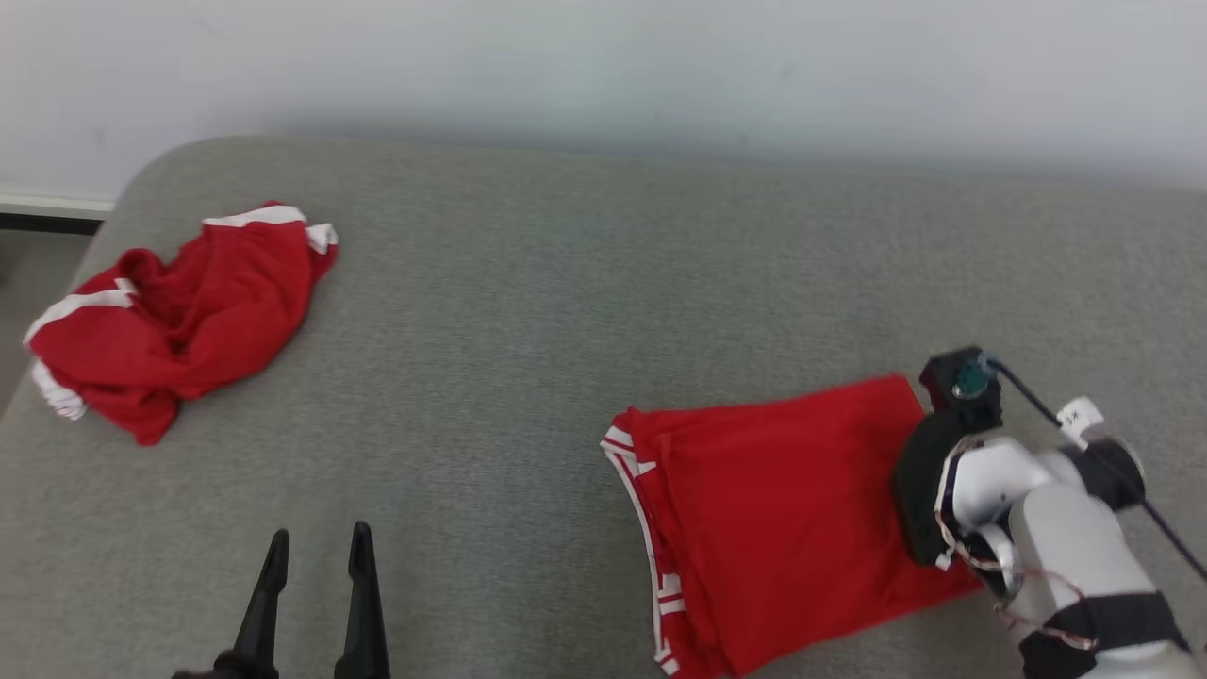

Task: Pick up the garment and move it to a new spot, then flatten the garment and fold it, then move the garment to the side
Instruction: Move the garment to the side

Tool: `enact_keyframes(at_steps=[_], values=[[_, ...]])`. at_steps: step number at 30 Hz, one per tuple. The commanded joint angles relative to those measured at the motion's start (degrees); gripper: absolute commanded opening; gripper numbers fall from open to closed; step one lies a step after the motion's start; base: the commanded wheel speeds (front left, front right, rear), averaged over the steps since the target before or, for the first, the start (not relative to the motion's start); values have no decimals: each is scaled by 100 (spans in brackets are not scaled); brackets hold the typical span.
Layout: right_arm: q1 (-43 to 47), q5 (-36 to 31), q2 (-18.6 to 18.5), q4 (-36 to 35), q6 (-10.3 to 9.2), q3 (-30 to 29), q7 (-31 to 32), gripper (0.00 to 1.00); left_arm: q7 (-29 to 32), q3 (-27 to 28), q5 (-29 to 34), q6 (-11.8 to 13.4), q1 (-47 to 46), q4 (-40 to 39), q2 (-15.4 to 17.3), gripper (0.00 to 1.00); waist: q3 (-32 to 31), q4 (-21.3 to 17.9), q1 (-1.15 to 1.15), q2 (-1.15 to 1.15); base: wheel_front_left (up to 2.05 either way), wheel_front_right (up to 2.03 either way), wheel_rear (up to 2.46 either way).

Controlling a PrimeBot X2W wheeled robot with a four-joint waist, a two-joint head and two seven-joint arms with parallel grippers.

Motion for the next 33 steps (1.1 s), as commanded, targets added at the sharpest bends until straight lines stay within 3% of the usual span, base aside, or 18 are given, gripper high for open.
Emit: enact_keyframes(at_steps=[1,9,13,21,26,33], values=[[-217,44,-189,50,-15,163,-67,0,-16,-27,92,12,-149,-91,-3,100,347,-436,-1,-1,0,0,0],[-1259,3,-865,616,-15,740,-375,0,-16,-220,382,-160,-628,-195,-2,100,889,-1420,-1,-1,0,0,0],[-1645,-163,-1006,864,-15,833,-602,0,-16,-262,479,-233,-830,-240,15,100,1140,-1803,-1,-1,0,0,0],[-2684,-639,-916,1511,-15,607,-1593,0,-16,-666,721,-347,-1347,-465,346,100,1934,-2639,-1,-1,0,0,0],[-3260,-975,-795,1812,-15,222,-2204,0,49,-852,769,-370,-1676,-622,610,100,2385,-2981,-1,-1,0,0,0],[-3728,-1554,-514,2139,-15,-505,-2599,0,321,-948,777,-375,-1861,-934,883,100,2755,-3349,-1,-1,0,0,0]])
